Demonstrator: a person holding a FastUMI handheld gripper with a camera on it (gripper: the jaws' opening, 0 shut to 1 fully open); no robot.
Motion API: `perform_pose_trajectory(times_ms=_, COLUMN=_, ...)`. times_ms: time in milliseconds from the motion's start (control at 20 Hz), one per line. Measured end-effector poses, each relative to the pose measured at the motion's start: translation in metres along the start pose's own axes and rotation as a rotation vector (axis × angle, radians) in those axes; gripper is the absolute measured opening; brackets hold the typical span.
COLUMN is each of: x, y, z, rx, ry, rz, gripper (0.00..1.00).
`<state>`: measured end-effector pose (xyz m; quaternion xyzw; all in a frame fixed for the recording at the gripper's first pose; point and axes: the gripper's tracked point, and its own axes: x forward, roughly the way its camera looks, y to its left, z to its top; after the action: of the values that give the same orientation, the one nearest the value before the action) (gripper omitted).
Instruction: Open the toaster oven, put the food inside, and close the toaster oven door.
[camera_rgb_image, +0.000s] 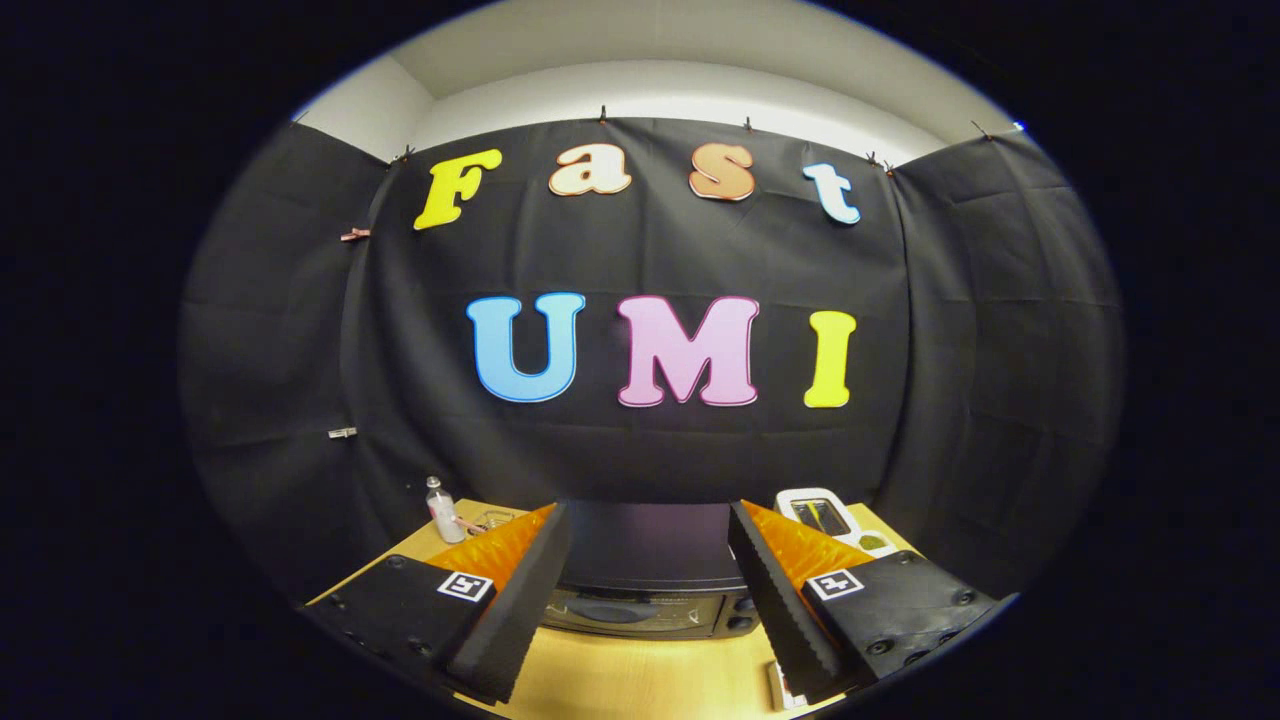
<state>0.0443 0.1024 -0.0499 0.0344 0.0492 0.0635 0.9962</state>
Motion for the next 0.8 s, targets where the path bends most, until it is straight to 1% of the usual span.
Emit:
perform_pose_trajectory(times_ms=200, x=0.037, y=0.014, z=-0.048, rx=0.049, ry=0.103, rz=-0.022, gripper=0.98)
perform_pose_trajectory(times_ms=350, x=0.063, y=0.021, z=-0.086, rx=0.039, ry=0.180, rz=-0.040, gripper=0.98)
perform_pose_trajectory(times_ms=600, x=0.094, y=0.026, z=-0.144, rx=0.022, ry=0.289, rz=-0.046, gripper=0.98)
perform_pose_trajectory(times_ms=800, x=0.113, y=0.027, z=-0.175, rx=0.041, ry=0.358, rz=-0.057, gripper=0.98)
